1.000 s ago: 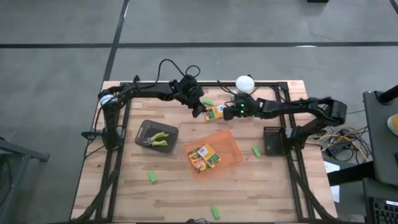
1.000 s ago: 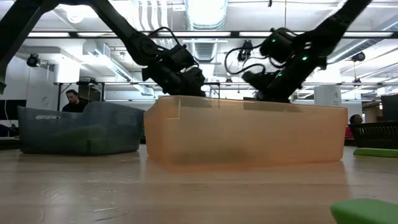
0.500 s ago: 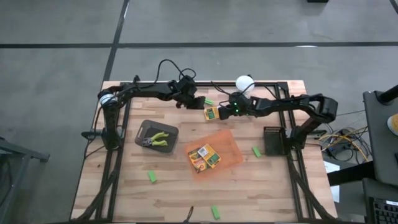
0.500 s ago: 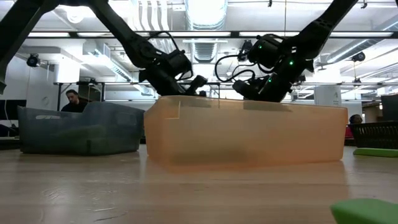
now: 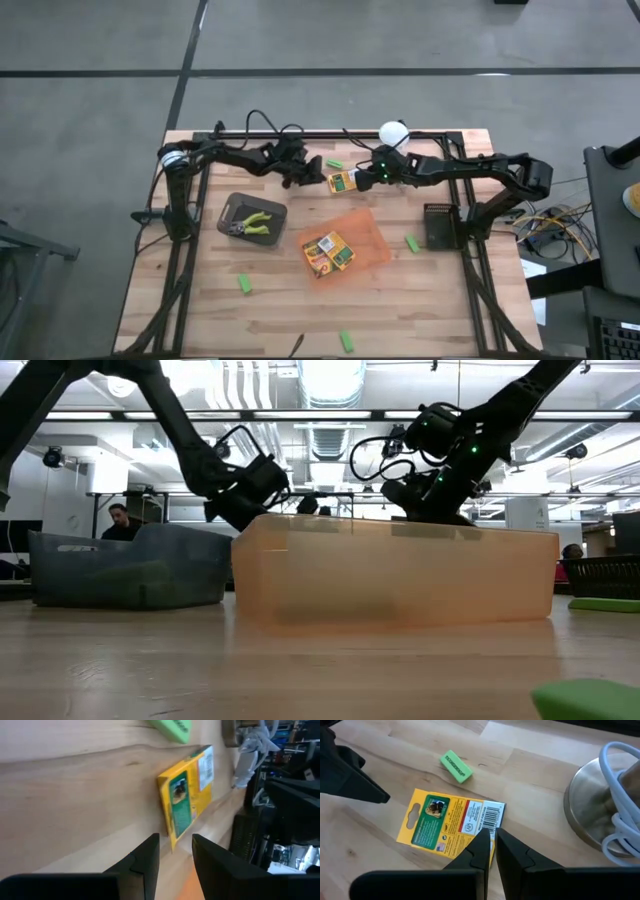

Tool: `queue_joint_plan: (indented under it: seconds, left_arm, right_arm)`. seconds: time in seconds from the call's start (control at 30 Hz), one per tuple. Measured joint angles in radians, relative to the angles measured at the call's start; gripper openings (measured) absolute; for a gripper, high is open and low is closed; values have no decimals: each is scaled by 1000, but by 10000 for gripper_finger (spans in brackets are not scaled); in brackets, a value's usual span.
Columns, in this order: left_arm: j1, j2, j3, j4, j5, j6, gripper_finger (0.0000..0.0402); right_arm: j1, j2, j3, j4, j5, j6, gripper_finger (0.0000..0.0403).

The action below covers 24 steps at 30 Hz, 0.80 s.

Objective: Pick & Place School Supplies
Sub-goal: Put the crayon box into the orange bin

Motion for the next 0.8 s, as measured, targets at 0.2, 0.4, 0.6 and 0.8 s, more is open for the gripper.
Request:
queue_joint_plan:
  seconds: [0.2, 0.4, 0.6, 0.8]
  left_arm:
    - [-1, 0, -12, 22, -11, 21, 119]
    - [3, 53, -8, 108, -11, 2, 119]
    - [7, 81, 10, 107, 7, -15, 119]
    - [10, 84, 37, 66, 2, -31, 119]
  right_arm:
    - [0, 0, 0, 0, -1, 0, 26]
    - [0, 0, 0, 0, -5, 1, 26]
    - [0, 0, 0, 0, -9, 1, 26]
    - [0, 0, 0, -1, -10, 1, 27]
